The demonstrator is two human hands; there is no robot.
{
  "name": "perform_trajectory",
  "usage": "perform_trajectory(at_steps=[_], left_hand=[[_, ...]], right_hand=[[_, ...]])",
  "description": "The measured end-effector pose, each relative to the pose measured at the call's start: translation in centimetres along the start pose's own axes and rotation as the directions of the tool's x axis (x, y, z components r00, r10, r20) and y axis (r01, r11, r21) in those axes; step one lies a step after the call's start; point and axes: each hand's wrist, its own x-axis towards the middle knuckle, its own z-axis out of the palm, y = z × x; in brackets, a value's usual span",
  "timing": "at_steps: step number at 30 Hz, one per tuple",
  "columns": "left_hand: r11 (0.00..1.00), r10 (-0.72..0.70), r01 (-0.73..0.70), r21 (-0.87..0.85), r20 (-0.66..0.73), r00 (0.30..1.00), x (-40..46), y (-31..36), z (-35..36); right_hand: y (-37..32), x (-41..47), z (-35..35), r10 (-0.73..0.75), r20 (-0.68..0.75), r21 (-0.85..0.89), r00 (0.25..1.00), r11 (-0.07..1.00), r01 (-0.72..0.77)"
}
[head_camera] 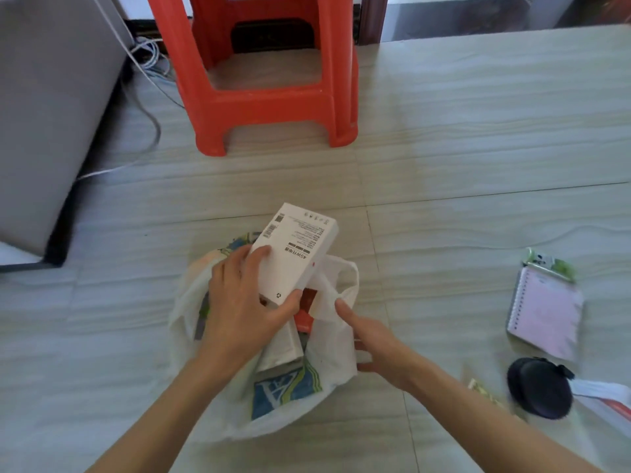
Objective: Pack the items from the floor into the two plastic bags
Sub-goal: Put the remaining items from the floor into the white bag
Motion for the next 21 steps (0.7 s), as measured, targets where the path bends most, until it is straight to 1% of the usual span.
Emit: perform_trajectory(at_steps=[1,2,4,5,7,9,12,15,17,19,21], left_hand=[[1.000,-0.017,0.016,0.007,0.013,1.000,-1.2,-0.5,-0.1],[0.999,-0.024,0.023,0.025,0.029,0.999,-2.4,-0.9,-0.3],[0.997,-0.021,0.016,0.074,0.064,0.998,-4.8,-1.6,-0.6],[0.995,-0.014,0.005,0.102,0.080,0.997,-5.8,-1.9,-0.7],[0.983,0.024,-0.043,0.180,0.108,0.994,-7.2,-2.6,-0.5],[0.964,0.065,-0.097,0.248,0.133,0.989,-7.5,-3.0,0.0],[0.928,0.093,-0.155,0.338,0.191,0.977,-5.8,-2.0,0.8],[0.892,0.117,-0.211,0.400,0.248,0.962,-3.7,-0.4,2.2],[0.875,0.147,-0.268,0.404,0.305,0.941,-3.1,0.7,3.0],[0.852,0.141,-0.305,0.427,0.373,0.917,-2.8,1.0,3.7],[0.826,0.153,-0.328,0.459,0.378,0.913,-2.6,1.3,4.0]], right_hand=[[0.3,0.0,0.3,-0.003,0.011,0.046,1.000,0.999,0.003],[0.3,-0.1,0.7,-0.025,-0.032,0.088,0.999,0.996,0.028],[-0.1,-0.4,1.1,-0.111,-0.223,0.116,0.968,0.984,0.139],[-0.4,-0.5,1.0,-0.156,-0.330,0.085,0.931,0.977,0.194],[-1.2,-1.2,0.4,-0.255,-0.495,0.015,0.831,0.953,0.302],[-1.6,-2.1,-0.2,-0.339,-0.579,-0.084,0.742,0.930,0.359],[-1.5,-3.5,-0.9,-0.431,-0.616,-0.218,0.659,0.898,0.384],[-1.3,-4.9,-1.7,-0.496,-0.613,-0.288,0.616,0.865,0.410],[-1.2,-5.4,-2.2,-0.506,-0.620,-0.287,0.600,0.858,0.427],[-1.4,-5.8,-2.2,-0.517,-0.612,-0.291,0.599,0.851,0.437],[-1.8,-5.9,-1.7,-0.540,-0.584,-0.305,0.606,0.838,0.452]])
